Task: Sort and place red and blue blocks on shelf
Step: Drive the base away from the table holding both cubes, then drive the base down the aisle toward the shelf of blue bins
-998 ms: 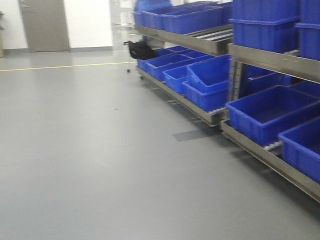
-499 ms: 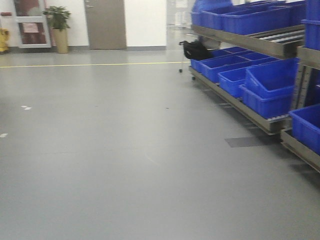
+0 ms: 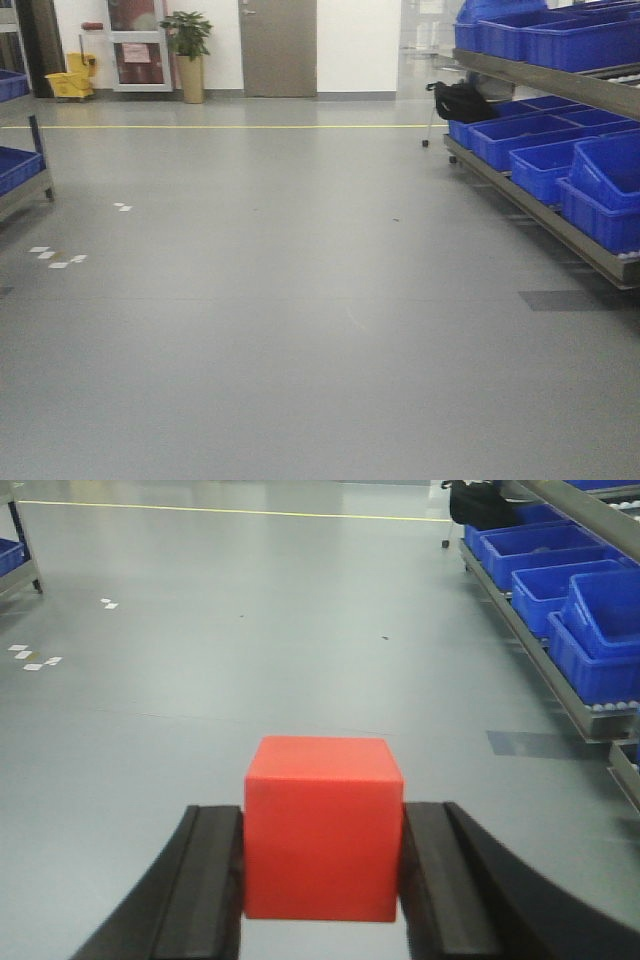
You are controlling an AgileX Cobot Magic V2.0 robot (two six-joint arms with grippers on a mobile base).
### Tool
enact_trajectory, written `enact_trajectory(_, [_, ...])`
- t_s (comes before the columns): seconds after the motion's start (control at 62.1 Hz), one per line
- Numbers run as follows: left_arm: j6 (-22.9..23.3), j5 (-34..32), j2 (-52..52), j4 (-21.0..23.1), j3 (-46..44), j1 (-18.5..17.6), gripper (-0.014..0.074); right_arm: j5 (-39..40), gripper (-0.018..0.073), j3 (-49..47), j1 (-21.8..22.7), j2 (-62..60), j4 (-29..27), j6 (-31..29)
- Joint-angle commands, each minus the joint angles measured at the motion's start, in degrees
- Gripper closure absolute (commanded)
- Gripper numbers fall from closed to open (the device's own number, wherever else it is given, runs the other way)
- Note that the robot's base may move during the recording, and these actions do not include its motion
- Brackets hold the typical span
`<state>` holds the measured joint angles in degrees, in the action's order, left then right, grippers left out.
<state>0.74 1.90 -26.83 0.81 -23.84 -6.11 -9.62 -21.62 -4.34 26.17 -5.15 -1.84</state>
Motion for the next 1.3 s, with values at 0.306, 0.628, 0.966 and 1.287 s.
enact_trajectory(0.306, [0.20, -5.33, -0.49, -0.08, -1.63, -0.05, 0.0472, 4.89, 0.0502, -1.55, 0.36, 0.17, -0.20, -0.64])
enact_trajectory(0.628, [0.20, -5.33, -0.49, -0.08, -1.63, -0.05, 0.0472, 4.83, 0.0502, -1.55, 0.36, 0.17, -0.20, -0.64])
enact_trajectory(0.966, [0.20, -5.33, -0.49, -0.08, -1.63, -0.05, 0.0472, 4.83, 0.0502, -1.55, 0.36, 0.17, -0.20, -0.64])
enact_trajectory(1.287, [0.20, -5.33, -0.49, -0.08, -1.63, -0.05, 0.0472, 4.79, 0.0502, -1.55, 0.36, 0.17, -0.20, -0.64])
